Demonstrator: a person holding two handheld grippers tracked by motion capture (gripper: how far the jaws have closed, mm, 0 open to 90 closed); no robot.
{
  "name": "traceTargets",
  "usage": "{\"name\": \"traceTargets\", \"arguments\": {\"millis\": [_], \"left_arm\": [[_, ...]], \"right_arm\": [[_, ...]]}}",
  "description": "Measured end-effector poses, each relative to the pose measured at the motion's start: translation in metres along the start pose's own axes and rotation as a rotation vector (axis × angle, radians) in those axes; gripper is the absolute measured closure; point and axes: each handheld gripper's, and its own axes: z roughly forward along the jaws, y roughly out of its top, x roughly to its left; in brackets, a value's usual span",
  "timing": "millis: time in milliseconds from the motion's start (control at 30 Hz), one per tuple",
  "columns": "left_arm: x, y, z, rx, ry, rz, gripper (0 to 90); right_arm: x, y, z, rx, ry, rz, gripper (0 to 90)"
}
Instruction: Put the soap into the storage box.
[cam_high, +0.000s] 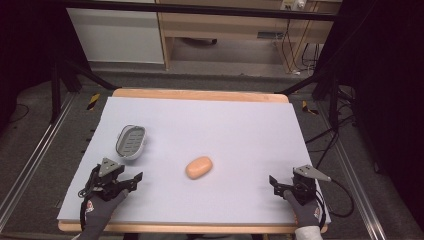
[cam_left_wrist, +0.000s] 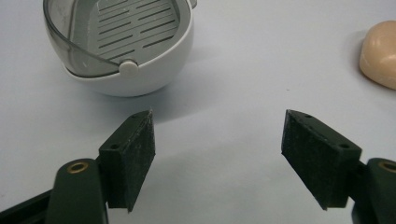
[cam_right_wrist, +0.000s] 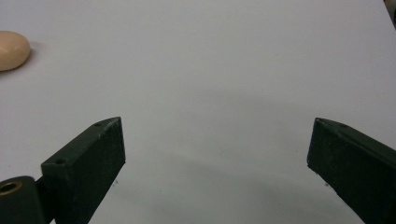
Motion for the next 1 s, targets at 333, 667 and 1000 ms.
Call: {"name": "traceTargets", "arguments": {"millis": [333,667,1000], "left_arm": [[-0.010,0.003,-0.003,-0.015,-0.039,0.019,29.4],[-0.024,0.005,-0.002,-0.016,-0.070,0.055,30.3],[-0.036,0.010,-0.001,-0.021,-0.110,0.083,27.7]], "right_arm": [[0.002,-0.001,-0.002,0.015,0.010,-0.010,6.0],[0.002,-0.002,-0.001,0.014,0.005,-0.014,5.6],[0.004,0.000,-0.001,0.027,-0.001,-0.013,5.8]]}}
